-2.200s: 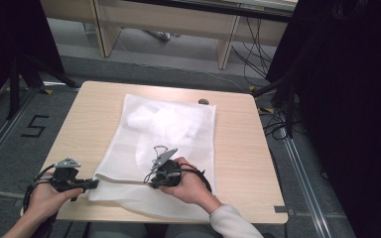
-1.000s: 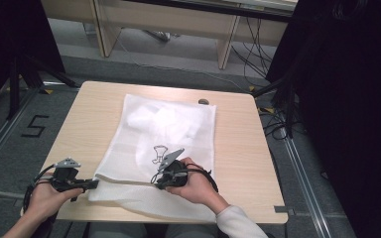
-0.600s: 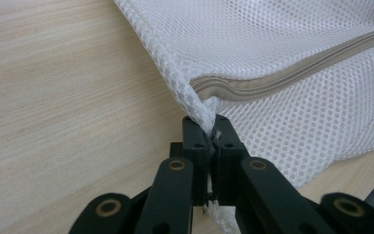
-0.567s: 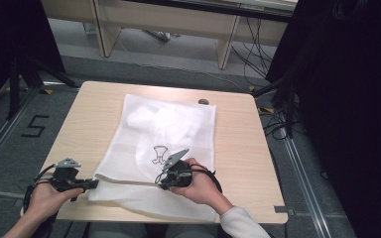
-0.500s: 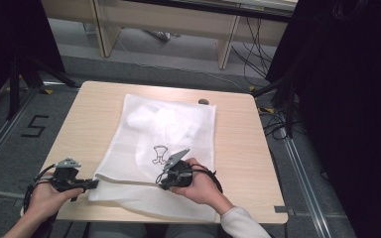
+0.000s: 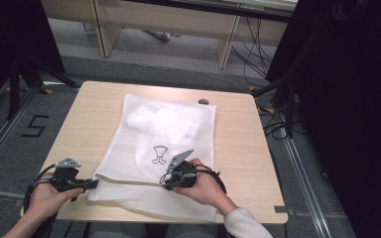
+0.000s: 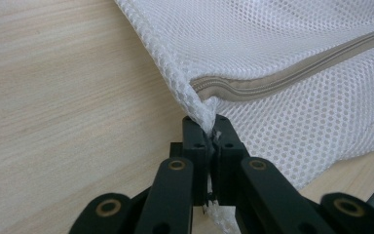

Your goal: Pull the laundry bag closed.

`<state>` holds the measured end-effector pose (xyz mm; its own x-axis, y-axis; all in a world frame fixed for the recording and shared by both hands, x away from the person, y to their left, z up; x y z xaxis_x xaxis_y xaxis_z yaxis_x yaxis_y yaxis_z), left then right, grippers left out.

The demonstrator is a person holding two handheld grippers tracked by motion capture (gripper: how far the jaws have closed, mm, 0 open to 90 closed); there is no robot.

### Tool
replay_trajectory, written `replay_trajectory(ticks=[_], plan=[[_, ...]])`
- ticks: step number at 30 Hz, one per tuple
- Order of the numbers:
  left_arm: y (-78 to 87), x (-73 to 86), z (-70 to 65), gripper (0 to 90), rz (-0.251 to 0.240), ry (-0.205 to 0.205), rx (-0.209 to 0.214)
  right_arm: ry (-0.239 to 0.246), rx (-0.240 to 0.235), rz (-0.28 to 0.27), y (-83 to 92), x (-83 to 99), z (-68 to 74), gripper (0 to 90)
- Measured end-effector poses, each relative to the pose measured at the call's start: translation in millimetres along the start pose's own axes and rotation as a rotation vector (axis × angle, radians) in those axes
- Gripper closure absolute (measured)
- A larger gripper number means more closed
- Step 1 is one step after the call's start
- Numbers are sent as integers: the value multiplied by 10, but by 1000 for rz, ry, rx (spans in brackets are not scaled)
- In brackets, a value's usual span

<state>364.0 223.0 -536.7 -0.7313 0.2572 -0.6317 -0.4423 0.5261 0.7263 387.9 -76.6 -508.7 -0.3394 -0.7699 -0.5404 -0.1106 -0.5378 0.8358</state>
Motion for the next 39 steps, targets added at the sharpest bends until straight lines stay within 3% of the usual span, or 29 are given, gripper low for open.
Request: replay_trajectory(ticks=[4, 9, 21, 24, 26, 28, 33, 35, 39], plan=[[1, -2, -1, 863, -2, 3, -2, -22, 7, 5, 27, 25, 8, 826], [1, -1, -2, 862, -3, 3, 0, 3, 8, 0, 19, 30, 0, 826], [1, 1, -1, 863, 0, 1, -3, -2, 14, 8, 77, 94, -22, 826], [12, 5, 3, 863, 22, -7, -3, -12, 14, 5, 99, 108, -22, 826], [-3, -3, -4, 863, 4, 17, -11, -12, 15, -3, 99, 109, -23, 826], [9, 6, 4, 862, 17, -8, -1, -8, 24, 5, 105, 118, -34, 826], [13, 5, 1, 862, 23, -6, 1, -3, 16, 1, 112, 114, -31, 826], [-4, -3, -6, 862, -6, 12, -3, -20, 14, -1, 128, 120, -19, 826], [12, 4, 1, 862, 19, -5, -3, -16, 24, 3, 149, 150, -44, 826]])
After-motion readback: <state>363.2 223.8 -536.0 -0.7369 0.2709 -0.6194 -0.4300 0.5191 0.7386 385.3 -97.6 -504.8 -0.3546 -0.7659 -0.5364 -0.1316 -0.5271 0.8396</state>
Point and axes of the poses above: each handheld gripper's, and its own axes: y roughly backward along the jaws, x roughly out of its underside, z roughly to its left, the point moved 6 cm from there along -y, roughly forward along the jaws, and after that the axes turned 1 degree about z, right-handed, at the moved point
